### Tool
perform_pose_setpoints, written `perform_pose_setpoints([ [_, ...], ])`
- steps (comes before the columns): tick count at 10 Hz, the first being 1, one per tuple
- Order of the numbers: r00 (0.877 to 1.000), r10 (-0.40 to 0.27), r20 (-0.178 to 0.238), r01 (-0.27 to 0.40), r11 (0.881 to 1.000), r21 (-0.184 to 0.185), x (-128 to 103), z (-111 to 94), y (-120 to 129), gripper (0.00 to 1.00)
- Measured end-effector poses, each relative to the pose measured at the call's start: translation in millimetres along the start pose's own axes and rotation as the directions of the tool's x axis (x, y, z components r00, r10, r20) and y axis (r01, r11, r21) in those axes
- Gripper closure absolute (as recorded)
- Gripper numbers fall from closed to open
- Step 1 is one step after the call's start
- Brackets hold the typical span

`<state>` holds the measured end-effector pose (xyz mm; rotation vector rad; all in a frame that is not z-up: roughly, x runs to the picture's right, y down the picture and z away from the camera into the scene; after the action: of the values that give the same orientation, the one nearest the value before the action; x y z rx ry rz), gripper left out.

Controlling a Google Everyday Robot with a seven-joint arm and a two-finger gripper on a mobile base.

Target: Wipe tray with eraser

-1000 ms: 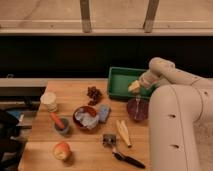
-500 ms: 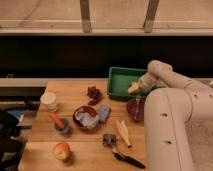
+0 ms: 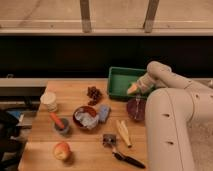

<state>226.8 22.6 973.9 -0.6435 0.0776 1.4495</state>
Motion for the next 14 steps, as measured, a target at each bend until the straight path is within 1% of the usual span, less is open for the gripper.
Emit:
perform_pose_setpoints([
  [2, 1.000, -0.009, -0.005, 0.009, 1.000, -0.013, 0, 4, 5, 0.64],
  [5, 1.000, -0.013, -0.009, 0.012, 1.000, -0.023, 1, 5, 6, 0.95],
  [6, 1.000, -0.015, -0.006, 0.015, 1.000, -0.022, 0, 2, 6, 0.99],
  [9, 0.999, -0.039, 0.011, 0.039, 0.999, -0.008, -6, -12, 11, 1.00],
  [11, 0.998, -0.059, 0.016, 0.059, 0.998, 0.015, -9, -22, 16, 1.00],
  [13, 0.998, -0.052, 0.024, 0.051, 0.998, 0.042, -7, -33, 12, 1.00],
  [14, 0.998, -0.048, 0.030, 0.046, 0.998, 0.047, -6, -37, 10, 1.00],
])
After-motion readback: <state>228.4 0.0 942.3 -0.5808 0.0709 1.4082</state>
